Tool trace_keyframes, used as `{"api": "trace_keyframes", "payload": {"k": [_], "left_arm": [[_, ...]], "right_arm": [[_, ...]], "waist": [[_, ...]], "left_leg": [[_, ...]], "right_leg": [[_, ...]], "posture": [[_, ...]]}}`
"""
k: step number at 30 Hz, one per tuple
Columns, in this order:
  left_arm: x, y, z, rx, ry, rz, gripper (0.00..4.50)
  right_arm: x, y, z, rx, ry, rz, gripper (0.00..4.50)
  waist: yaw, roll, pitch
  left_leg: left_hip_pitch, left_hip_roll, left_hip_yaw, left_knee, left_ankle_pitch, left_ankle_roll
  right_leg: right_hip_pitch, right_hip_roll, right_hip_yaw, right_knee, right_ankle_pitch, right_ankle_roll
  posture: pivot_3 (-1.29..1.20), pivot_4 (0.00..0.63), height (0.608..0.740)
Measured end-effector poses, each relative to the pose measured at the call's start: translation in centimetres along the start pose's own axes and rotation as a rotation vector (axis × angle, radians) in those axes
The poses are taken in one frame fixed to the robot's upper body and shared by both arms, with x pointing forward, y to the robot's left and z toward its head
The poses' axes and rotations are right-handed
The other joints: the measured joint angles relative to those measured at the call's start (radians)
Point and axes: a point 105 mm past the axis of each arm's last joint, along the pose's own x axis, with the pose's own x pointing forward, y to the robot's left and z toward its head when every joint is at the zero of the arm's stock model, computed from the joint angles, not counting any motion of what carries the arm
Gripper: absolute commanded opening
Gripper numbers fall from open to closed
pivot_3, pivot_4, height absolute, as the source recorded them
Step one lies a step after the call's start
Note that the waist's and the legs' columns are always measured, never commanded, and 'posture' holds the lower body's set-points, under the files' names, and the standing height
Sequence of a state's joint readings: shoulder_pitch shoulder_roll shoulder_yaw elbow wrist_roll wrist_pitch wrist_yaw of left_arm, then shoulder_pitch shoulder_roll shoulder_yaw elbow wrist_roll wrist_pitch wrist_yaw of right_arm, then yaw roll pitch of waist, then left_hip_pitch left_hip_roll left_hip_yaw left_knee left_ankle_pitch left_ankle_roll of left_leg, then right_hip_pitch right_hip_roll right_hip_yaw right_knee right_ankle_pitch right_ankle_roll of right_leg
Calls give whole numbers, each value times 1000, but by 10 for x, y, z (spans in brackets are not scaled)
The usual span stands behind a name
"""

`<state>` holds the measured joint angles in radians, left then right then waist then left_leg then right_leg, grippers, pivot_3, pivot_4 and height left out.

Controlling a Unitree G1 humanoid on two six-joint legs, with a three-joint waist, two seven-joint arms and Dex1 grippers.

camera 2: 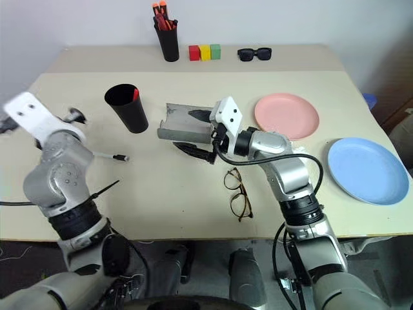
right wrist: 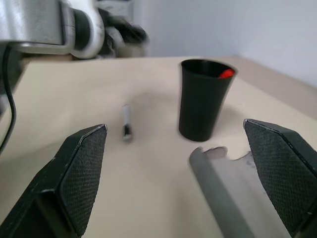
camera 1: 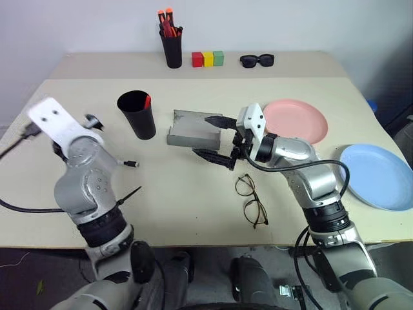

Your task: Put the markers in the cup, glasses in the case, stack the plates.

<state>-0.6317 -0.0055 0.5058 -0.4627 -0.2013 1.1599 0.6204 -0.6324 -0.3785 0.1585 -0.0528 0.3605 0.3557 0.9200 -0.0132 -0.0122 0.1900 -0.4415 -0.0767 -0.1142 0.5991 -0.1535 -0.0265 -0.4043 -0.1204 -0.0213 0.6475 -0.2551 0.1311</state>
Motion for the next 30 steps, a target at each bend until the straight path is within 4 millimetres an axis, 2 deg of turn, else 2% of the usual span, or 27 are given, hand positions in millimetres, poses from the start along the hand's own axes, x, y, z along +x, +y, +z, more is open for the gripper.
{"api": "trace_keyframes", "payload": {"k": [5, 9, 12, 18, 24, 25, 26, 28, 30], "left_arm": [[-16, -16, -38, 58, 257, 16, 4334], [-9, 11, -37, -26, 330, 164, 4334], [-7, 23, -43, -23, 372, 248, 3494], [-1, 20, -50, -18, 420, 258, 429], [2, -1, -40, -23, 357, 159, 429], [2, -3, -38, -30, 345, 147, 981], [2, -5, -37, -30, 335, 137, 1289], [2, -8, -34, -30, 321, 127, 2214], [3, -12, -35, -29, 334, 120, 2214]], "right_arm": [[-2, -2, -5, 5, 21, 30, 4500], [-2, -4, -3, -19, 19, 32, 4500], [-2, -4, -4, -22, 22, 27, 4500], [-5, -1, -9, -10, 26, 13, 4500], [-6, 1, -9, -14, 22, 3, 4500], [-6, 1, -9, -13, 23, 0, 4500], [-6, 1, -9, -12, 24, -1, 4500], [-6, 1, -9, -12, 23, -2, 4500], [-6, 1, -9, -12, 22, -3, 4500]], "waist": [[-4, 0, 0], [-4, -1, 1], [4, -3, 2], [6, -4, 2], [3, -5, 2], [2, -5, 2], [2, -5, 2], [2, -5, 2], [2, -5, 2]], "left_leg": [[0, 1, 1, -1, 0, 0], [0, 2, 1, -2, -1, -2], [-1, 2, 1, -1, 0, -2], [-1, 2, 1, -1, -1, -3], [-1, 2, 1, -1, -1, -3], [-1, 2, 1, -1, -1, -3], [-1, 2, 1, -1, -1, -3], [-1, 2, 1, -1, -1, -3], [-1, 2, 1, -1, -1, -3]], "right_leg": [[-1, 1, 0, 0, 0, 0], [-2, 2, 0, 0, 0, 0], [-2, 2, 0, -1, 0, 0], [-1, 1, 0, -1, 0, 0], [-2, 1, 0, -1, 0, -1], [-2, 2, 0, -1, 0, -1], [-2, 2, 0, -1, 0, -1], [-2, 2, 0, -1, 0, -1], [-2, 2, 0, -1, 0, 0]], "posture": [[0, 150, 740], [0, 150, 740], [0, 150, 740], [0, 150, 740], [0, 150, 740], [0, 150, 740], [0, 150, 740], [0, 150, 740], [0, 150, 740]]}}
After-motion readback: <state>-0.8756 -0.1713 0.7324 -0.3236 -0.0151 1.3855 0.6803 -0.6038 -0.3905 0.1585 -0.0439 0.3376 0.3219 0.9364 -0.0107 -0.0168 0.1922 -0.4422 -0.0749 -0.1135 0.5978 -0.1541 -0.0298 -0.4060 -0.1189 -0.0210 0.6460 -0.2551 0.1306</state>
